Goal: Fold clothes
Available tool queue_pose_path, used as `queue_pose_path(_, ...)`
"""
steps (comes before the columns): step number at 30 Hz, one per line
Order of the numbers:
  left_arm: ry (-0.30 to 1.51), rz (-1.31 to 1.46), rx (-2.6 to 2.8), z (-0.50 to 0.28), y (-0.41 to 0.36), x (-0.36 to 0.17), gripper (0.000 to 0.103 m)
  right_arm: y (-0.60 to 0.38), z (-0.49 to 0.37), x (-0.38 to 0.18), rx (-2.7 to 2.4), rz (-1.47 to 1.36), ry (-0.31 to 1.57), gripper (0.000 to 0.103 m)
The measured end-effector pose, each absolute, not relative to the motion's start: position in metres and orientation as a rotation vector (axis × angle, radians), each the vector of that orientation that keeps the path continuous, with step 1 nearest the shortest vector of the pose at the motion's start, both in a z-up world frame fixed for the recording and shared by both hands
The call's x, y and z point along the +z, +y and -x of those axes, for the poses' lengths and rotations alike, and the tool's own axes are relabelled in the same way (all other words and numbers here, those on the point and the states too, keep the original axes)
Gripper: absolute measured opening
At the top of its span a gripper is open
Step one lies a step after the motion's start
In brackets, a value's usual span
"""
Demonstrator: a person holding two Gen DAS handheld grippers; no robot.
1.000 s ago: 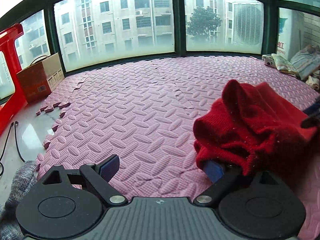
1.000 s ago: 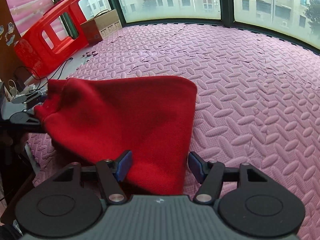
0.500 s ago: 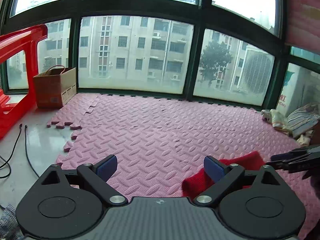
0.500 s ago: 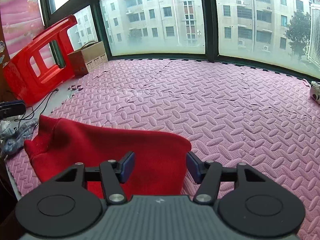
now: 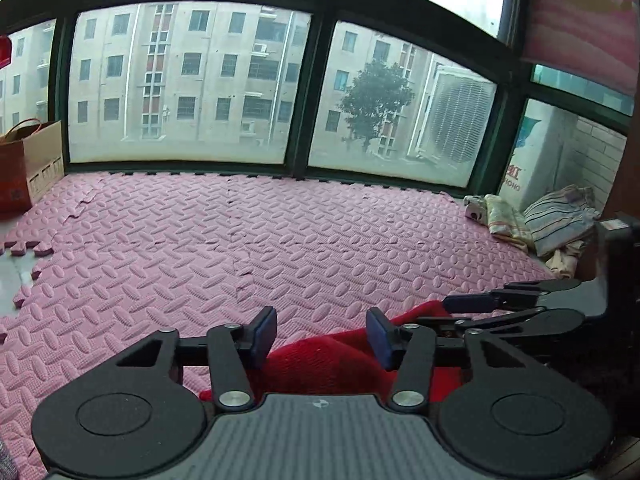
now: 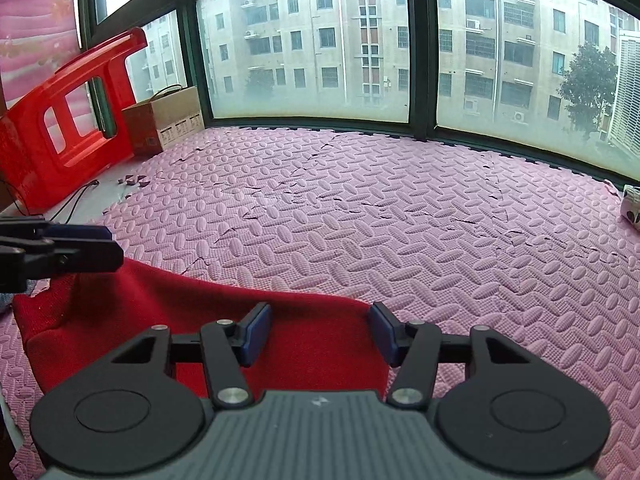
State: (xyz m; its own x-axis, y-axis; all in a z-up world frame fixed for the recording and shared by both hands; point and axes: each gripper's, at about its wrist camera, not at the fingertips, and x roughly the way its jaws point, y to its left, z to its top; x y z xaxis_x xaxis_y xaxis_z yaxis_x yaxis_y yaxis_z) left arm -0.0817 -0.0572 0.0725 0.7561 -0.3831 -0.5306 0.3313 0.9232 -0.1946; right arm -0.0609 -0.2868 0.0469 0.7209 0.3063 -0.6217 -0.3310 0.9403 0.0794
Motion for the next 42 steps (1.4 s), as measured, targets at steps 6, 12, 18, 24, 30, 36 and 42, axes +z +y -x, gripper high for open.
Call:
queue_pose_path(6,0.633,0.117,-0.358,0.083,-0.04,0.053,0.045,-0.287,0.062,0.039,0.336,0.055,0.674,0.055)
queue_pose_path(12,0.663,0.176,-0.357,0.082,-0.03,0.043,0.051,-0.286,0.065,0.035,0.33,0.086,0.667,0.055)
queue_pose_path(18,0.652,0.175,-0.353,0.085,-0.03,0.053,0.057,-0.284,0.078,0.054,0.363,0.078,0.624,0.055)
queue_pose_path(24,0.631,0.189,-0.332,0.085,-0.027,0.062,0.087,-0.263,0.099,0.069,0.473,0.078,0.603,0.056)
queue_pose_path(30,0.615,0.183,-0.327,0.087,-0.029,0.07,0.103,-0.249,0.112,0.068,0.519,0.066,0.593,0.057)
queue_pose_path(36,0.632,0.169,-0.331,0.085,-0.03,0.067,0.103,-0.235,0.125,0.068,0.565,0.054,0.582,0.057)
queue_pose_path(42,0.656,0.18,-0.315,0.082,-0.027,0.061,0.103,-0.223,0.137,0.067,0.602,0.039,0.572,0.057)
